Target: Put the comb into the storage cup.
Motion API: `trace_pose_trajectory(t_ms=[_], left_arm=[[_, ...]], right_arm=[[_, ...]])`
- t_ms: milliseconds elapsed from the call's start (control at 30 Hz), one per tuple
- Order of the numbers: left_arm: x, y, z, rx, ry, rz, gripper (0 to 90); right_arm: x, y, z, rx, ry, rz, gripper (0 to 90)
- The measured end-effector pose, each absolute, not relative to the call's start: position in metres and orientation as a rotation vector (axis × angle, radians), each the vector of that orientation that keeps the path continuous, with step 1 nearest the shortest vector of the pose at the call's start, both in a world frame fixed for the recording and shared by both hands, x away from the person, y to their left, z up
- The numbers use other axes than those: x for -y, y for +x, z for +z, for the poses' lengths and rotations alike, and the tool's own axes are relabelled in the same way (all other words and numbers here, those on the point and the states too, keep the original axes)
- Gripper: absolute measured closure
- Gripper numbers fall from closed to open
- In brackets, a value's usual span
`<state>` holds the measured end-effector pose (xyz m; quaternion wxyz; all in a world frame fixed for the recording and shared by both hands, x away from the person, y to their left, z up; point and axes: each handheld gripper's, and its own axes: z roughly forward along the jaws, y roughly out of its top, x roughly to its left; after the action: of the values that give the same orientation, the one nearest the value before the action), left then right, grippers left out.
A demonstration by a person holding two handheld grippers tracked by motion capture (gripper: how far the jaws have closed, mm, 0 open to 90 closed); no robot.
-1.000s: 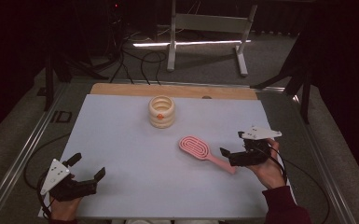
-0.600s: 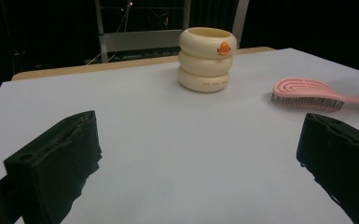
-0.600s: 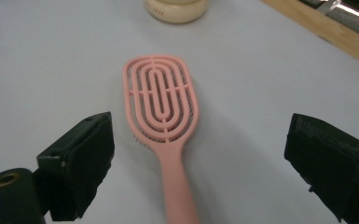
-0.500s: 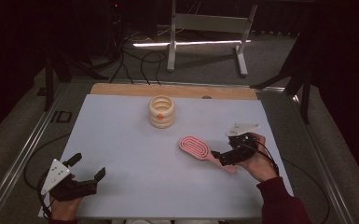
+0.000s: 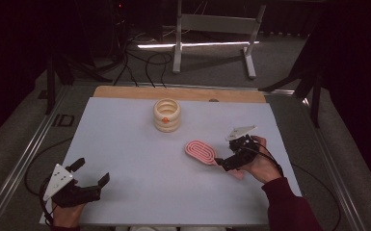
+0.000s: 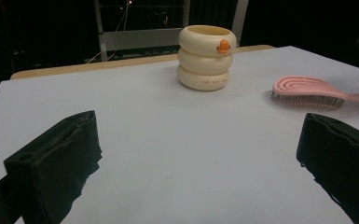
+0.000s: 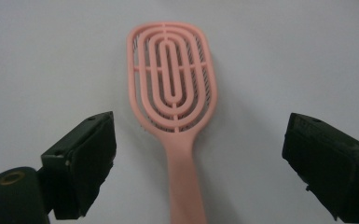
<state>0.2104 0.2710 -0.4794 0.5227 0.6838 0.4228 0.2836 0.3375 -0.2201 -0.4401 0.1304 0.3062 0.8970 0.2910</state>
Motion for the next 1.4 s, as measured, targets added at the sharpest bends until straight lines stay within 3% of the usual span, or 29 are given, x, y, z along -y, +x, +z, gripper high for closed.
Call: trace_pose_trajectory(t_ms=[1400], left_arm=[[-0.269, 0.211, -0.479, -1.008, 1.647, 0.674, 0.3]], right_arm=[[0.199, 0.373, -0.49, -2.917, 0.843, 0.507, 13.0]])
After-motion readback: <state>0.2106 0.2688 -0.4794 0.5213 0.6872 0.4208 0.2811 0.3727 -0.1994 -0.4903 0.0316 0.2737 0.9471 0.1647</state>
